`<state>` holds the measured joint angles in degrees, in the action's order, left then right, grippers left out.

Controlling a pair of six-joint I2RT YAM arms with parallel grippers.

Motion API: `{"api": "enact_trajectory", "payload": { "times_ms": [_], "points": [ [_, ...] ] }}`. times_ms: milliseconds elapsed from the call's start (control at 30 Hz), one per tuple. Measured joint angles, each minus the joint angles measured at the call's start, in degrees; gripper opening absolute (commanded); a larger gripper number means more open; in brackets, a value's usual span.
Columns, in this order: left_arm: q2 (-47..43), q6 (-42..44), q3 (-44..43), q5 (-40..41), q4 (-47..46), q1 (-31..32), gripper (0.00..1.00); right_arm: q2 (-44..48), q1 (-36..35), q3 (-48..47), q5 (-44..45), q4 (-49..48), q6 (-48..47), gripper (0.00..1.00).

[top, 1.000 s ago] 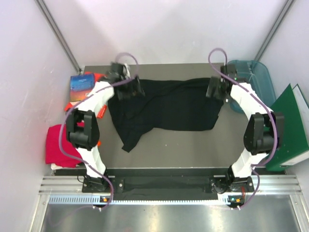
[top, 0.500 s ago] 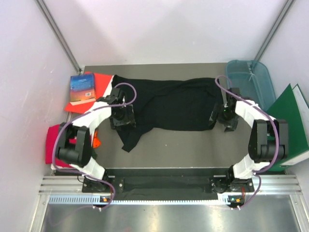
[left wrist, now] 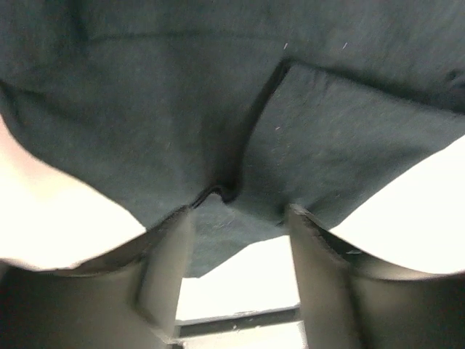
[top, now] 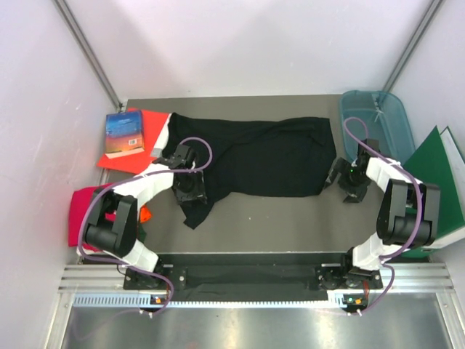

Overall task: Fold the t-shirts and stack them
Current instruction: Grap the side of the flattened tshirt closest away from the robot with both arms

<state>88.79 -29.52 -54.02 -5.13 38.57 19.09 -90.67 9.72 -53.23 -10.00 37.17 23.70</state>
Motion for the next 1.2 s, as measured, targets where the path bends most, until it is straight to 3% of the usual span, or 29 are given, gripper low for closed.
{"api": "enact_trajectory", "payload": {
  "times_ms": [33, 100, 400, 633, 1200],
  "points": [
    [0.2, 0.0, 0.0, -0.1, -0.5, 0.1, 0.30, -0.3, 0.0, 0.0, -0.5, -0.5, 0.0, 0.84],
    [0.9, -0.5, -0.2, -0.2, -1.6, 0.2, 0.00, -0.9, 0.0, 0.0, -1.2, -1.2, -0.1, 0.84],
    [2.8, -0.8, -2.8, 0.1, -2.1, 1.0, 0.00, -1.3, 0.1, 0.3, -4.7, -4.6, 0.6, 0.79],
    [-0.8, -1.0, -4.5, 2.0, 0.2, 1.2, 0.00, -1.9, 0.2, 1.5, -6.7, -9.7, 2.5, 0.49],
    [-2.5, -1.3, -6.1, 3.1, 2.1, 1.2, 0.00, -2.7, 0.3, 1.9, -7.4, -12.7, 3.1, 0.45]
  ]
}}
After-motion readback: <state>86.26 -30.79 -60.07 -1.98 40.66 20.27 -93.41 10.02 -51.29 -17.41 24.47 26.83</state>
